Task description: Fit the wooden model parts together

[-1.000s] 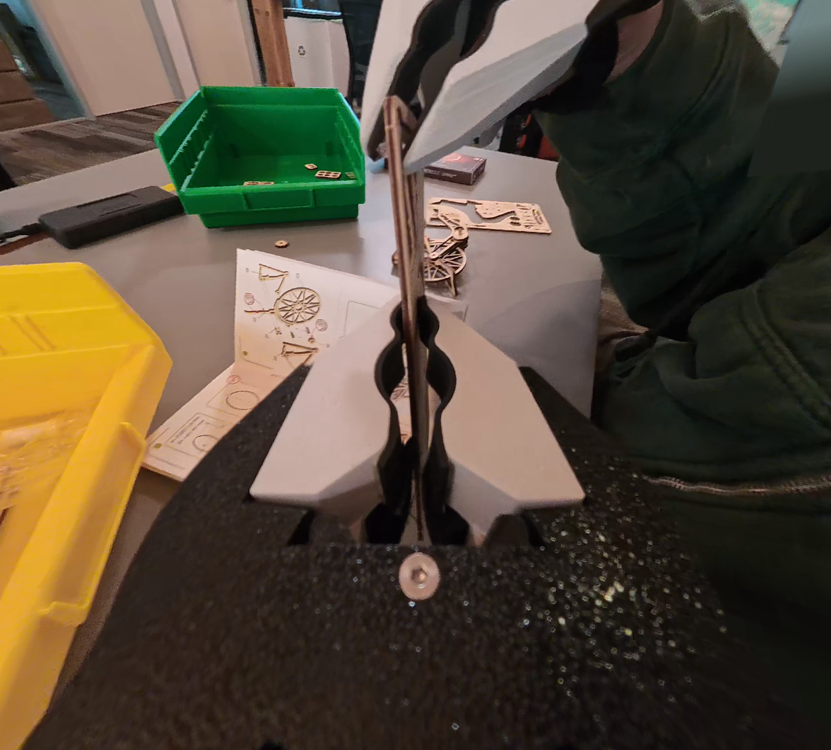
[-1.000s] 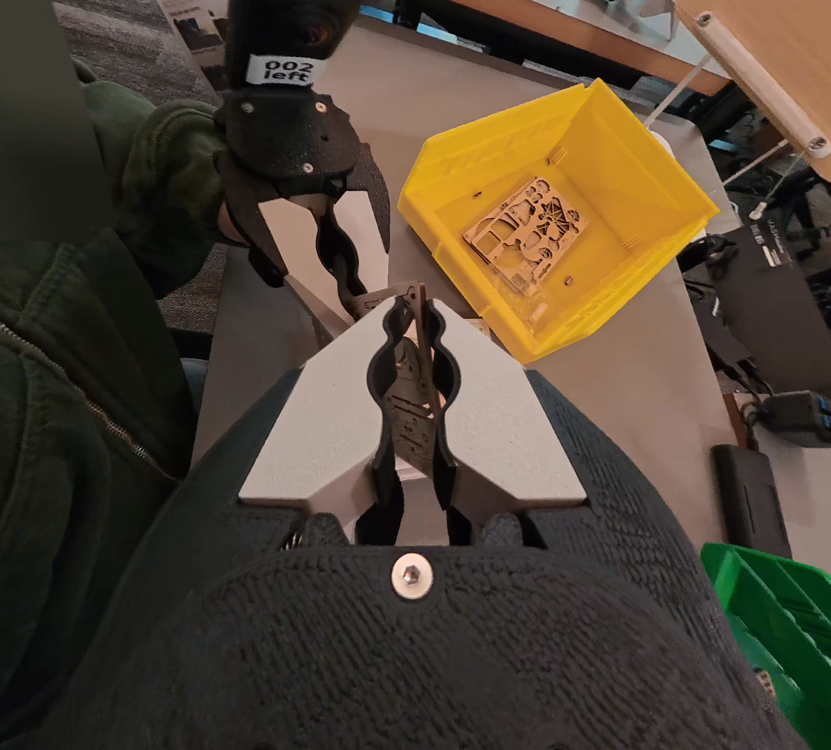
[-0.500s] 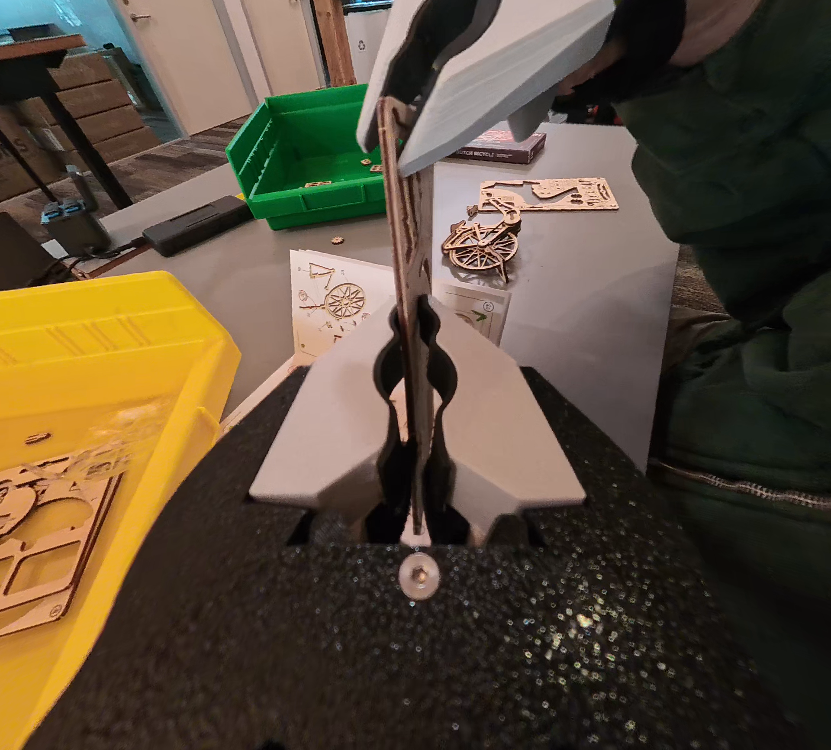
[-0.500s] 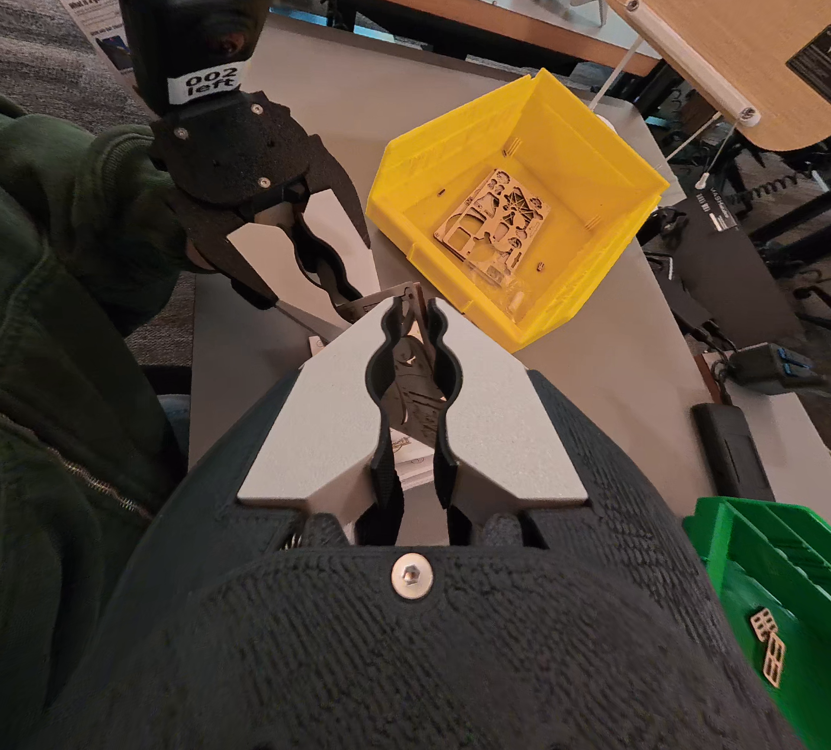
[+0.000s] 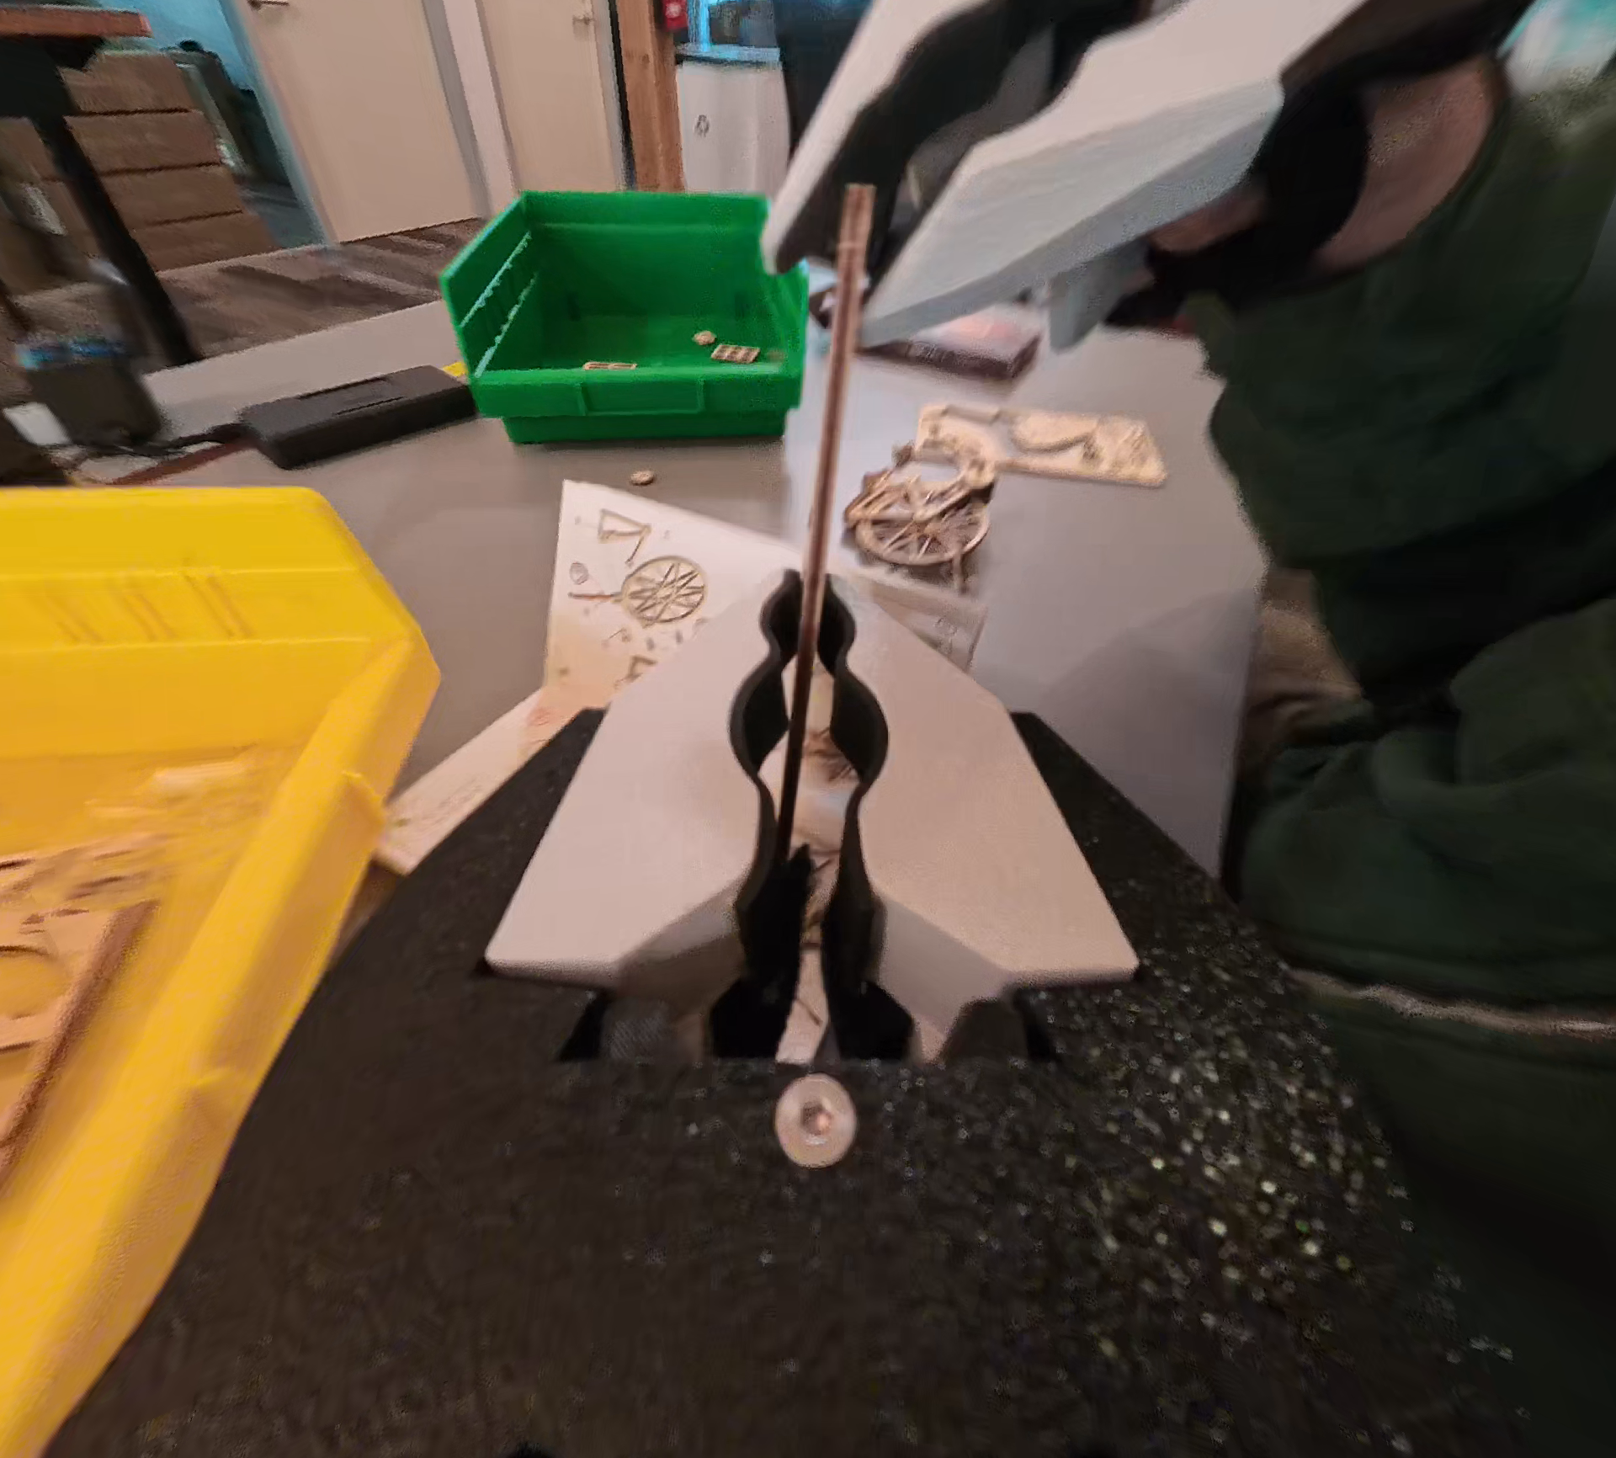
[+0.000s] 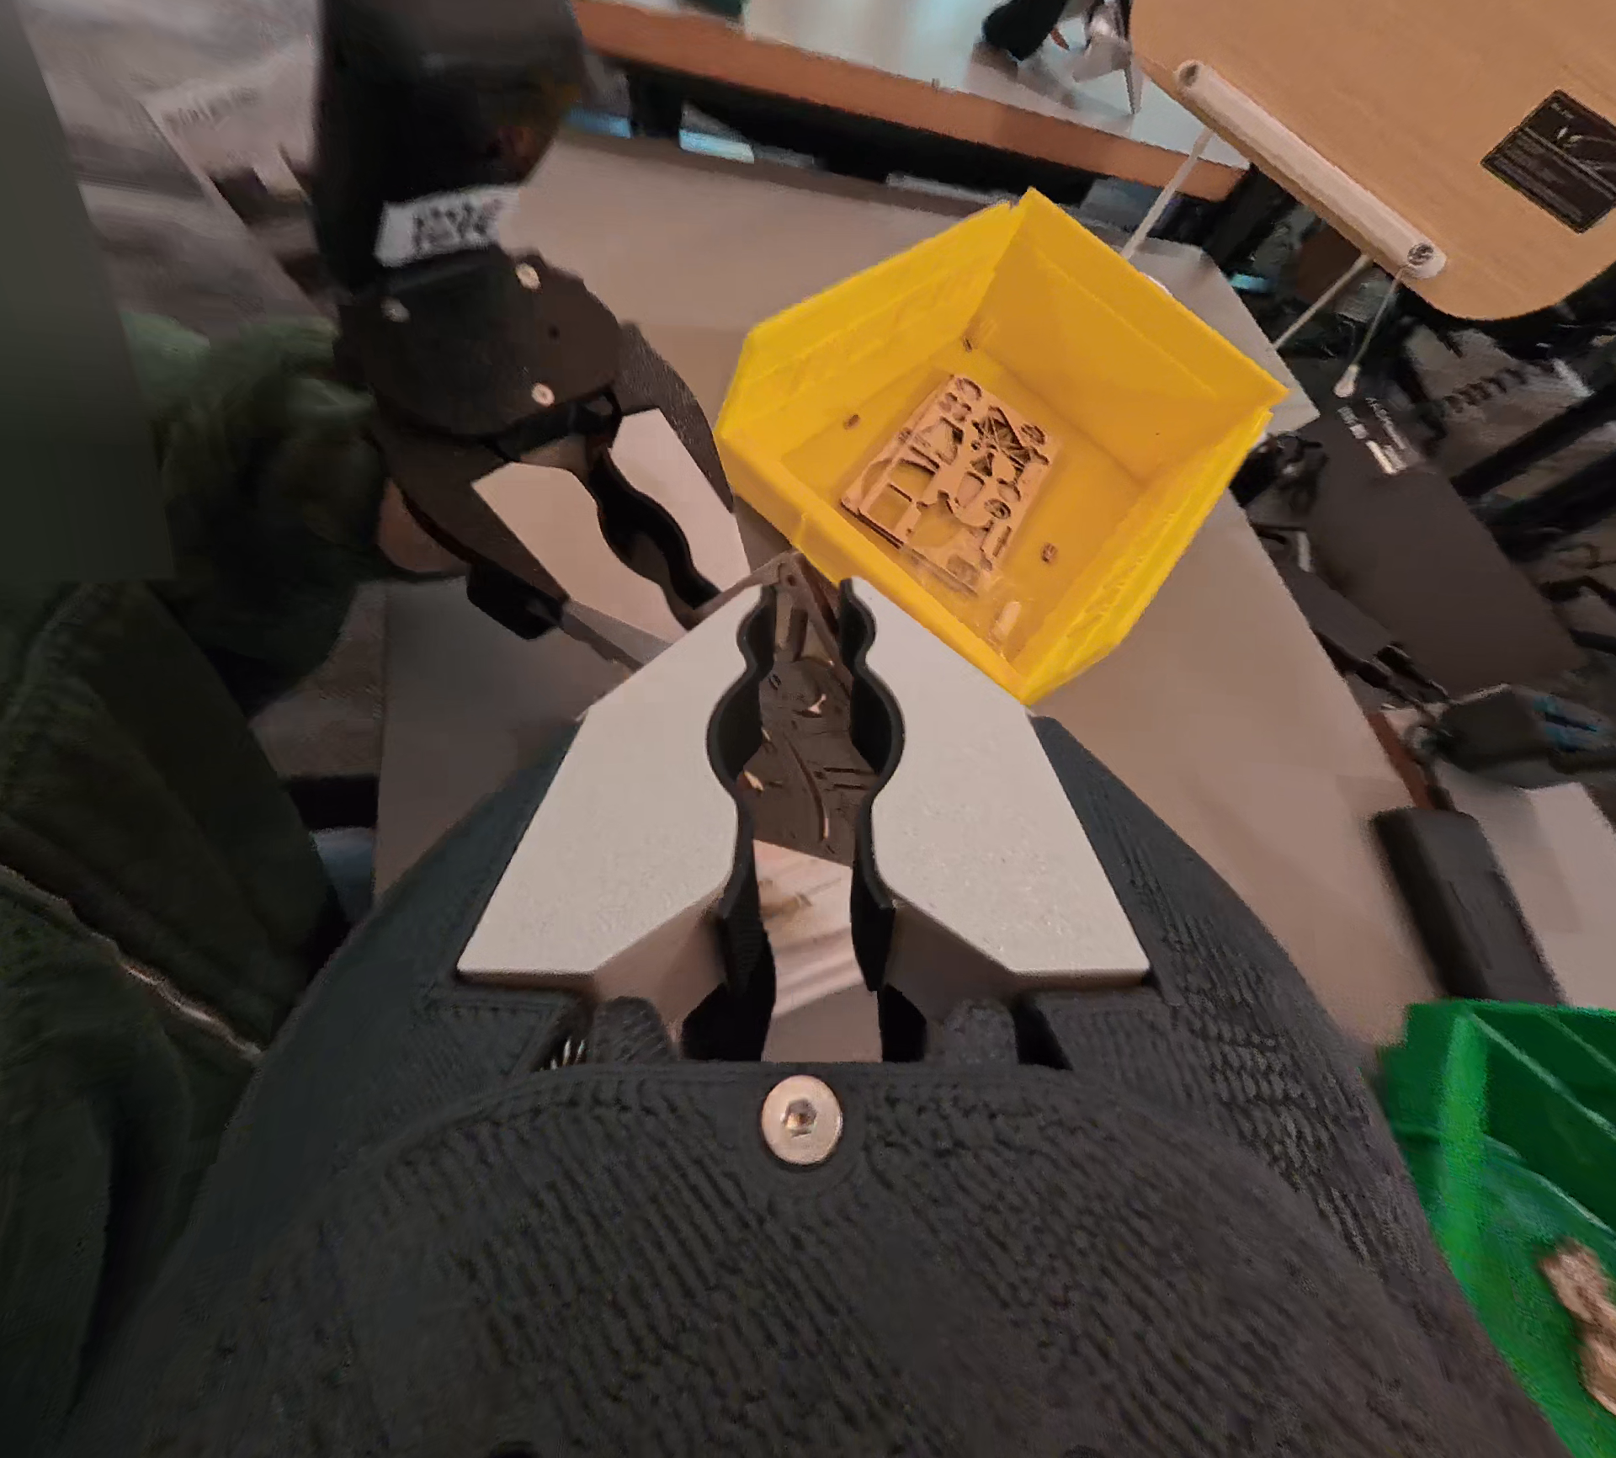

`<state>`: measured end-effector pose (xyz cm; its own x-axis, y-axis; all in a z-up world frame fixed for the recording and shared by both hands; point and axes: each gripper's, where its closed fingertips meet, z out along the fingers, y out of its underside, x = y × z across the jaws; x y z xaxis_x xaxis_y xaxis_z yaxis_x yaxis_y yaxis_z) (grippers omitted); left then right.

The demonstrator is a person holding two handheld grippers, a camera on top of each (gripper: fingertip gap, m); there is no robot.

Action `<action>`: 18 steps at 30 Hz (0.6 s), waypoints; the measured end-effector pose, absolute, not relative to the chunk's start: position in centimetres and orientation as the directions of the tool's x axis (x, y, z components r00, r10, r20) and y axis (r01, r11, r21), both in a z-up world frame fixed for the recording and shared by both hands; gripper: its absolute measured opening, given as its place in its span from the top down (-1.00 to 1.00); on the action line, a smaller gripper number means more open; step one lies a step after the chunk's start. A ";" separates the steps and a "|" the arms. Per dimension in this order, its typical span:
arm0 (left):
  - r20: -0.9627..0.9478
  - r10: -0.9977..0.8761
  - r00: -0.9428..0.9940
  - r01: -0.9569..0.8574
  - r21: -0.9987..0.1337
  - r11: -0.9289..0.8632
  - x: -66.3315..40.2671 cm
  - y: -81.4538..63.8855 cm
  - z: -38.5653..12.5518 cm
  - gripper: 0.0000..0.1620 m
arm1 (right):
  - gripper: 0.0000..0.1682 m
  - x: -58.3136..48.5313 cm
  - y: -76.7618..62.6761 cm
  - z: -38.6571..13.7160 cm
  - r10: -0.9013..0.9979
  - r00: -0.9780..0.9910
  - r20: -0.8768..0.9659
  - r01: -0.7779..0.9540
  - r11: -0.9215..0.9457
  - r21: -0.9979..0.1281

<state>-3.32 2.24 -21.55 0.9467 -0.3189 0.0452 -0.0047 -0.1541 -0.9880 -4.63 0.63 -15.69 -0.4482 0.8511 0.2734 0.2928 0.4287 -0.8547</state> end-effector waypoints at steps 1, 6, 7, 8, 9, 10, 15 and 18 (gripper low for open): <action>0.118 -0.344 0.931 0.075 -0.988 -0.137 -3.3 2.1 -21.0 0.99 | 0.82 -4.8 0.9 -15.1 0.869 -0.434 0.237 0.268 0.376 -0.887; 0.392 -0.408 0.824 0.409 -0.911 -0.049 -5.2 1.3 -18.6 0.99 | 0.41 -5.0 4.1 -12.4 0.951 -0.288 0.110 0.122 0.150 -0.981; 0.408 -0.429 0.806 0.435 -0.899 -0.038 -5.2 1.1 -18.3 1.00 | 0.34 -5.2 4.5 -12.8 0.958 -0.283 0.046 0.144 0.090 -0.985; 0.409 -0.441 0.799 0.442 -0.897 -0.032 -5.0 1.1 -18.1 1.00 | 0.27 -5.4 4.6 -13.5 0.957 -0.290 -0.019 0.175 0.034 -0.984; 0.403 -0.453 0.795 0.438 -0.898 -0.030 -4.8 1.1 -18.0 1.00 | 0.25 -5.6 4.5 -14.1 0.950 -0.304 -0.078 0.203 -0.015 -0.979; 0.399 -0.462 0.792 0.435 -0.900 -0.032 -4.5 1.1 -18.0 1.00 | 0.25 -5.8 4.1 -14.6 0.937 -0.324 -0.132 0.225 -0.059 -0.972; 0.395 -0.474 0.787 0.430 -0.902 -0.038 -4.0 1.1 -18.0 1.00 | 0.52 -6.3 1.9 -14.9 0.839 -0.439 -0.321 0.249 -0.229 -0.941; 0.398 -0.469 0.788 0.431 -0.902 -0.041 -4.1 1.1 -18.2 0.99 | 0.55 -6.5 2.0 -15.1 0.849 -0.430 -0.306 0.244 -0.217 -0.945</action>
<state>-4.13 1.14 -18.16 0.7883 -0.4694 0.3977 0.4307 -0.0406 -0.9016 -6.50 2.04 -15.10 -0.4300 0.8495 -0.3057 0.2437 -0.2169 -0.9453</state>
